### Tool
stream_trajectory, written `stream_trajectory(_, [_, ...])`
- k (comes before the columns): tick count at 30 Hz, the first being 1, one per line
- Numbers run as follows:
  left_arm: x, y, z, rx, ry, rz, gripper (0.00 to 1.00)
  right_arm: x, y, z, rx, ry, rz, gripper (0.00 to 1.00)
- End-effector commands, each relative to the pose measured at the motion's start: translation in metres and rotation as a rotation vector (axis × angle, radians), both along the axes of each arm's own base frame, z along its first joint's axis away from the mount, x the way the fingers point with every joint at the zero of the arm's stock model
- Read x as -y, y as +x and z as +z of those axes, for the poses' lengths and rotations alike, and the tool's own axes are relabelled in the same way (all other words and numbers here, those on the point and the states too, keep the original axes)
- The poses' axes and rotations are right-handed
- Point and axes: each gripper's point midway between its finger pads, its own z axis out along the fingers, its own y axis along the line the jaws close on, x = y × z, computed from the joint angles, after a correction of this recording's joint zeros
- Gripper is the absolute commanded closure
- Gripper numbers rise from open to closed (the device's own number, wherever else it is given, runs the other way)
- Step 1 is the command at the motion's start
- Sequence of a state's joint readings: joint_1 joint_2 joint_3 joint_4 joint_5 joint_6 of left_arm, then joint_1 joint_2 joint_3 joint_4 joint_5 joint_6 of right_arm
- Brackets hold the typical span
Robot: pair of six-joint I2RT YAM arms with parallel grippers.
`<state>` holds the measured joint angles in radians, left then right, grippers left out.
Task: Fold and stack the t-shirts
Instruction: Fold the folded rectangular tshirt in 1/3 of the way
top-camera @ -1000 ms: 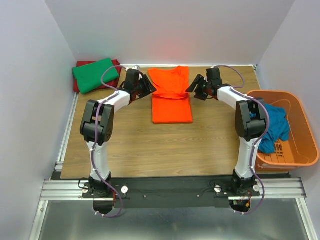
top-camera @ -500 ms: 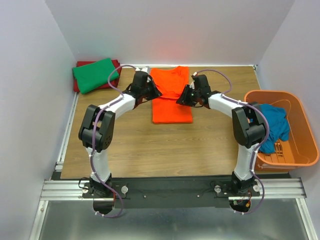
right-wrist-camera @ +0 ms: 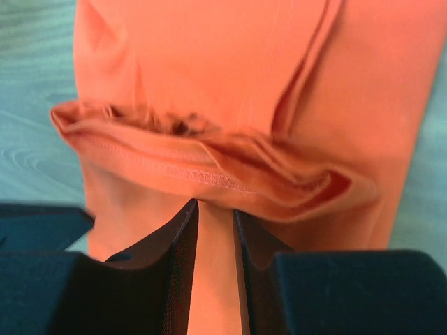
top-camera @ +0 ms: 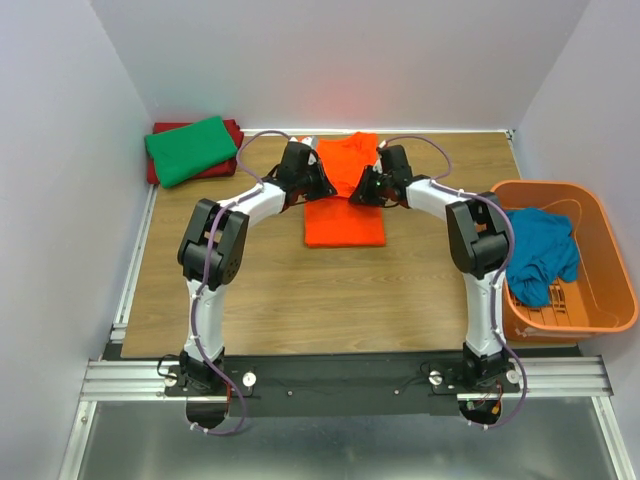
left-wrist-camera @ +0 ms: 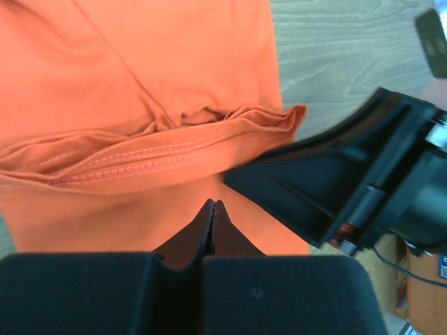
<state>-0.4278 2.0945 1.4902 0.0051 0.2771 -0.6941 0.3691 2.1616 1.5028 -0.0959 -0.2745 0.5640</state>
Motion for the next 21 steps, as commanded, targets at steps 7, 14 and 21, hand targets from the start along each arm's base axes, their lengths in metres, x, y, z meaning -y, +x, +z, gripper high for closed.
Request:
stream_trajectory(7, [0.0, 0.002, 0.008, 0.026, 0.013, -0.051, 1.0, 0.021, 0.051, -0.001, 0.024, 0.046, -0.1, 0.67])
stream_trajectory(14, [0.002, 0.005, 0.001, 0.021, 0.014, -0.064, 1.0, 0.029, 0.065, 0.007, 0.048, 0.055, -0.135, 0.67])
stream_trajectory(21, [0.005, 0.015, -0.014, 0.001, 0.031, -0.065, 1.0, 0.032, 0.071, 0.009, 0.064, 0.05, -0.131, 0.66])
